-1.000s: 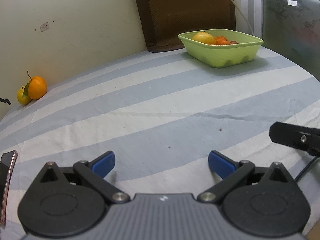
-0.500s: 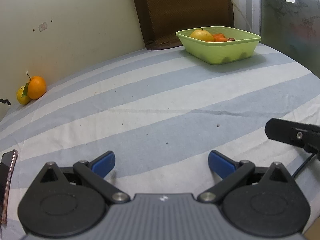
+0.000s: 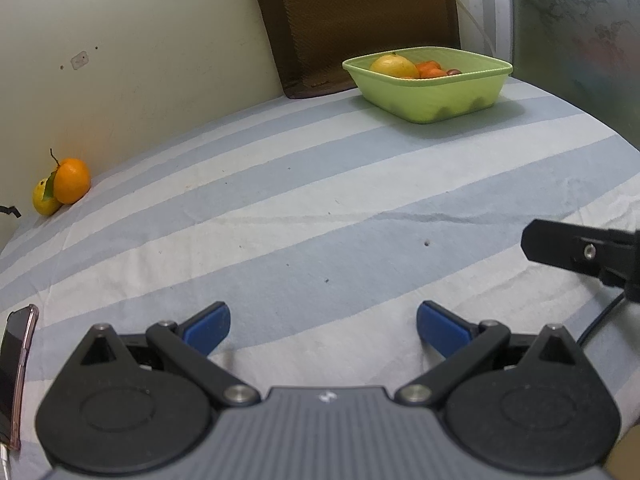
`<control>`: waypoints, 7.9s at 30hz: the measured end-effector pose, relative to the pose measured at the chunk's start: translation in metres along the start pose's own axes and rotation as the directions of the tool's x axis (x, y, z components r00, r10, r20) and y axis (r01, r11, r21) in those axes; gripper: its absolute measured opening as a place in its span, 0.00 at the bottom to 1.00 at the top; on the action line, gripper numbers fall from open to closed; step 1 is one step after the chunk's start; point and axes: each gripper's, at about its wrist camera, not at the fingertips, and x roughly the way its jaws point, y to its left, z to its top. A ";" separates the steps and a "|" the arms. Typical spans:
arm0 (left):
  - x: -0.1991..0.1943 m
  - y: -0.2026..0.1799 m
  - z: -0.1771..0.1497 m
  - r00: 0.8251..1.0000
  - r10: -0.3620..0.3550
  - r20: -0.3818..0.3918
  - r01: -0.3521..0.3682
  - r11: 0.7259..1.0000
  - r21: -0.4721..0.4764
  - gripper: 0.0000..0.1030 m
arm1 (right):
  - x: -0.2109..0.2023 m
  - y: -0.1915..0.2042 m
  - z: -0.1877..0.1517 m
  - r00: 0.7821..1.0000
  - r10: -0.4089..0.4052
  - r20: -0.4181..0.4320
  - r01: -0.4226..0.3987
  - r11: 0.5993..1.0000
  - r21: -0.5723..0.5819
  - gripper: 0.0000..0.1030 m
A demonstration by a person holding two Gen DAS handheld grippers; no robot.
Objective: Organize fruits
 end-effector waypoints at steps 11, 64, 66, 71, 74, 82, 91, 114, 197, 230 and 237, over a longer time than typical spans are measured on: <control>-0.003 -0.004 0.000 1.000 -0.002 -0.007 0.002 1.000 0.025 1.00 | -0.001 -0.001 0.002 1.000 -0.004 0.006 0.004 1.000 -0.001 0.67; -0.010 0.011 0.002 0.998 0.053 -0.024 -0.053 0.999 -0.008 1.00 | 0.014 0.007 0.009 0.997 0.070 -0.029 -0.069 0.998 0.007 0.67; -0.009 0.013 0.003 0.998 0.058 -0.026 -0.058 0.998 -0.010 1.00 | 0.016 0.007 0.009 0.997 0.074 -0.032 -0.073 0.997 0.007 0.67; -0.005 0.016 0.005 0.997 0.068 -0.033 -0.068 0.998 -0.014 1.00 | 0.019 0.007 0.011 0.996 0.080 -0.038 -0.080 0.997 0.007 0.67; -0.004 0.017 0.005 0.997 0.073 -0.036 -0.073 0.997 -0.015 1.00 | 0.021 0.007 0.011 0.996 0.084 -0.042 -0.084 0.996 0.008 0.67; -0.001 0.019 0.008 0.995 0.089 -0.041 -0.090 0.996 -0.016 1.00 | 0.024 0.006 0.012 0.995 0.094 -0.046 -0.094 0.996 0.009 0.67; 0.002 0.022 0.009 0.993 0.105 -0.048 -0.105 0.994 -0.012 1.00 | 0.026 0.004 0.013 0.993 0.106 -0.050 -0.106 0.994 0.014 0.67; 0.001 0.028 0.009 0.961 0.274 0.028 -0.275 0.961 0.040 1.00 | 0.027 -0.001 0.012 0.991 0.126 -0.055 -0.124 0.992 0.029 0.67; 0.007 0.045 -0.002 0.965 0.261 -0.020 -0.260 0.965 0.044 1.00 | 0.033 0.002 0.010 0.983 0.156 -0.094 -0.154 0.988 0.021 0.67; 0.004 0.046 -0.004 0.966 0.259 -0.018 -0.258 0.965 0.045 1.00 | 0.031 0.004 0.009 0.983 0.156 -0.094 -0.156 0.988 0.009 0.67; 0.003 0.047 -0.004 0.967 0.256 -0.016 -0.255 0.966 0.043 1.00 | 0.028 0.008 0.009 0.985 0.153 -0.084 -0.153 0.988 -0.003 0.67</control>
